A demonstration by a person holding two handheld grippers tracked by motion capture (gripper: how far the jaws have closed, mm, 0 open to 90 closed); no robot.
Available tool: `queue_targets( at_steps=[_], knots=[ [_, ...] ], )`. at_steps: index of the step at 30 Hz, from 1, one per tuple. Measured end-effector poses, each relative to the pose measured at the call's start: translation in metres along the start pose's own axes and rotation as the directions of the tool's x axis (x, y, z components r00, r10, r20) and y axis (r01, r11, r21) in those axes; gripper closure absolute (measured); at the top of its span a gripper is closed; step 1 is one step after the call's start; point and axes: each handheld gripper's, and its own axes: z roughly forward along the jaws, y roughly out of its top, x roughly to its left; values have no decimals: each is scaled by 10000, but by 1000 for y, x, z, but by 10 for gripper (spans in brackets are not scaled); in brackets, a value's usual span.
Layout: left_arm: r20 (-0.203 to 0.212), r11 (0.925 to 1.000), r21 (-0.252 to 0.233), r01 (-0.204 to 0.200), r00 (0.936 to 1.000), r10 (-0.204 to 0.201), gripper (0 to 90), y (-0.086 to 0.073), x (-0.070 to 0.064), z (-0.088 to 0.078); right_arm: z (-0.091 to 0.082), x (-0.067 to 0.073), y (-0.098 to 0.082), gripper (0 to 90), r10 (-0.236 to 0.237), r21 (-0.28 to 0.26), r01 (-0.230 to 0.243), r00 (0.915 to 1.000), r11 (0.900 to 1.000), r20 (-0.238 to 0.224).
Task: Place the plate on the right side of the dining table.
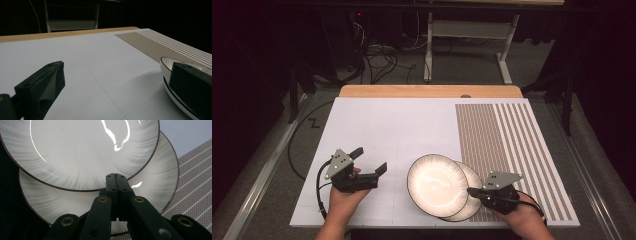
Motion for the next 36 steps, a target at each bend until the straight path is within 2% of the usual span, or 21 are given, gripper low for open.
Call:
queue_targets(
  at_steps=[6,12,16,21,24,29,36],
  knots=[
    [51,10000,-25,58,10000,-58,13,0,0,-1,8,5,6,900,-152,76,152,9999,9999,-51],
    [92,9999,-13,149,9998,-149,13,1,-1,0,9,5,6,900,-135,79,136,9999,9999,-59],
    [211,9990,206,392,9990,-397,13,6,0,1,9,5,6,900,-113,66,114,9999,9999,-52],
    [443,9944,728,763,9958,-796,13,10,3,1,8,4,5,900,-135,42,135,9999,9999,-42],
    [610,9880,1094,1092,9913,-1163,13,9,7,1,8,4,5,900,-123,44,123,9999,9999,-32],
    [892,9715,1647,1706,9783,-1869,13,10,12,2,9,4,6,900,-141,34,141,9999,9999,-14],
    [1155,9475,2348,2169,9617,-2488,13,10,12,7,9,4,6,900,-117,20,117,9999,9999,-26]
  ],
)
